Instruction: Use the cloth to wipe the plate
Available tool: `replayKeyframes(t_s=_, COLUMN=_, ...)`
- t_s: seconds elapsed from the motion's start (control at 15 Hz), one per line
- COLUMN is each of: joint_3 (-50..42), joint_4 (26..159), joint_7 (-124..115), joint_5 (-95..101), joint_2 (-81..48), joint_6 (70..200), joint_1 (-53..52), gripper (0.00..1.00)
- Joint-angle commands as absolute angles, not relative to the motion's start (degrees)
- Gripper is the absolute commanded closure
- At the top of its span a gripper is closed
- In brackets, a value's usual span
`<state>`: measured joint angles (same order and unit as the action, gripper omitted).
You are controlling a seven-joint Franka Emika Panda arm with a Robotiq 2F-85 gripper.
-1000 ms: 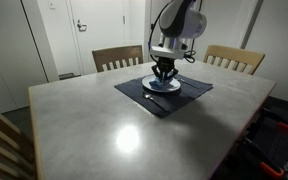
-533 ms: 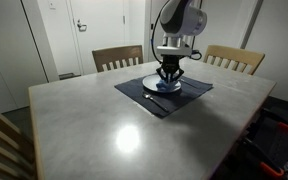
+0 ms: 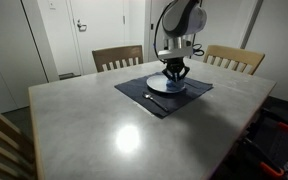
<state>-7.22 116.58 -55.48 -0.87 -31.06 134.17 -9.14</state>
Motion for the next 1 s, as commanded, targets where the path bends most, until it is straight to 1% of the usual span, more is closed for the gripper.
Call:
replayKeyframes(t_s=0.0, joint_3=-8.18, joint_4=116.95, joint_7=-61.68, joint_5=2.13, joint_2=-32.84, joint_6=138.86, joint_1=-11.31, gripper=0.98)
replayKeyframes(t_s=0.33, joint_3=-8.33, joint_4=116.90, joint_7=-69.83, joint_5=3.72, joint_2=-33.45, joint_6=142.47, joint_1=-12.11, gripper=0.98)
replayKeyframes(t_s=0.93, joint_3=-7.42, joint_4=113.60, joint_7=-70.55, joint_5=3.23, joint_2=-36.18, joint_6=144.68, joint_1=-11.22, gripper=0.98)
